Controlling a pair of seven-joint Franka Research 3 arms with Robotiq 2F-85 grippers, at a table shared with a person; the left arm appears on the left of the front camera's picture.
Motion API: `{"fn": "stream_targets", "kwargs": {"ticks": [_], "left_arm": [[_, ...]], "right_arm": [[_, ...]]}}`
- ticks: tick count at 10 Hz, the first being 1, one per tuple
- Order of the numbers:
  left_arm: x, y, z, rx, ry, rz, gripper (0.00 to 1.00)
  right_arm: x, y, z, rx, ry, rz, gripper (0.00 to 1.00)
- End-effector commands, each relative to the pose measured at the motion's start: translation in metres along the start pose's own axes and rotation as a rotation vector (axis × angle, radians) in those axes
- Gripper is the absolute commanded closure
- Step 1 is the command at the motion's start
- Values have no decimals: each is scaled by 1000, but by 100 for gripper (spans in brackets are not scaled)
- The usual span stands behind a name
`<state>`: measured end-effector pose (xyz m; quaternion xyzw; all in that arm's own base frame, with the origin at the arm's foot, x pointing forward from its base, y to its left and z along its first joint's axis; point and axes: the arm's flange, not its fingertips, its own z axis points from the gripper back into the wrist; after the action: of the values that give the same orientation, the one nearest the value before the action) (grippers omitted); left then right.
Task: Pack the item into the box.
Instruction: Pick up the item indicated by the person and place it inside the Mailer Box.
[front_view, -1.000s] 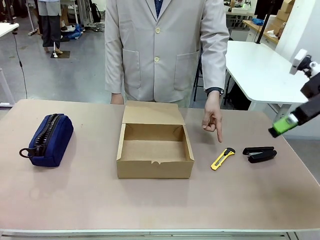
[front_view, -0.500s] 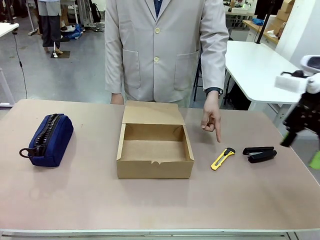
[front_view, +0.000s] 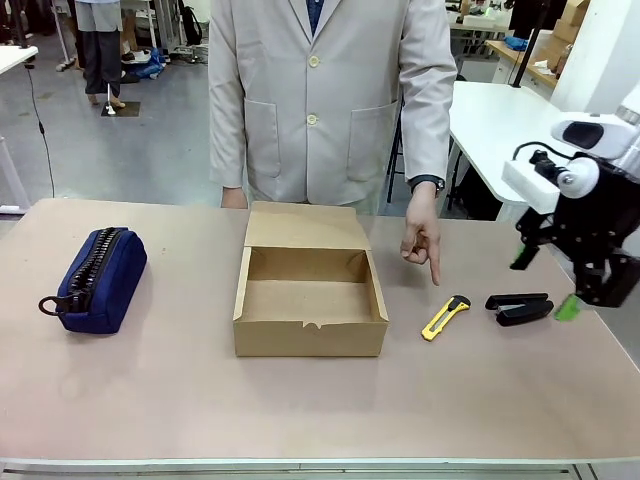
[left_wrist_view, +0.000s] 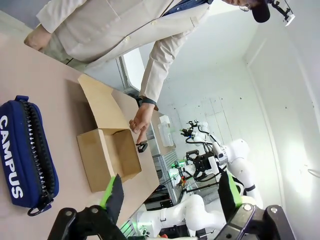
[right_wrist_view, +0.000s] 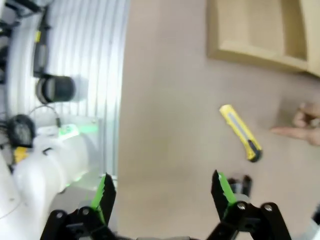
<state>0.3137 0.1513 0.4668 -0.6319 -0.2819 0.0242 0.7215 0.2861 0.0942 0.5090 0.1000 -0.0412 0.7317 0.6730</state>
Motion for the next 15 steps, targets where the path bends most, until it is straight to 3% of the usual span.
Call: {"fn": "stream_targets", "kwargs": {"ticks": [1, 2, 3, 4, 5, 8, 9, 10, 11, 15], "left_arm": [[1, -2, -1, -18, -8, -24, 0], [1, -2, -1, -18, -8, -24, 0], [1, -2, -1, -18, -8, -24, 0], [1, -2, -1, -18, -8, -24, 0], [1, -2, -1, -18, -8, -24, 0], [1, -2, -1, -18, -8, -24, 0], [1, -2, -1, -18, -8, -24, 0], [1, -2, -1, -18, -8, -24, 0], [1, -2, -1, -18, -8, -24, 0], [1, -2, -1, -18, -8, -24, 0]], "right_arm": [[-5, 3, 14, 44, 6, -44, 0], [0, 0, 0, 0, 0, 0, 0], [7, -7, -18, -96, 138, 89, 0], [12, -18, -40, -142, 212, 61, 0], [-2, -35, -60, -229, 195, 37, 0], [-4, -31, -98, -312, 204, 36, 0], [1, -37, -121, -244, 233, 73, 0], [8, -61, -54, -267, 190, 60, 0], [8, -61, -54, -267, 190, 60, 0], [-10, -106, -113, -131, 217, 98, 0]]}}
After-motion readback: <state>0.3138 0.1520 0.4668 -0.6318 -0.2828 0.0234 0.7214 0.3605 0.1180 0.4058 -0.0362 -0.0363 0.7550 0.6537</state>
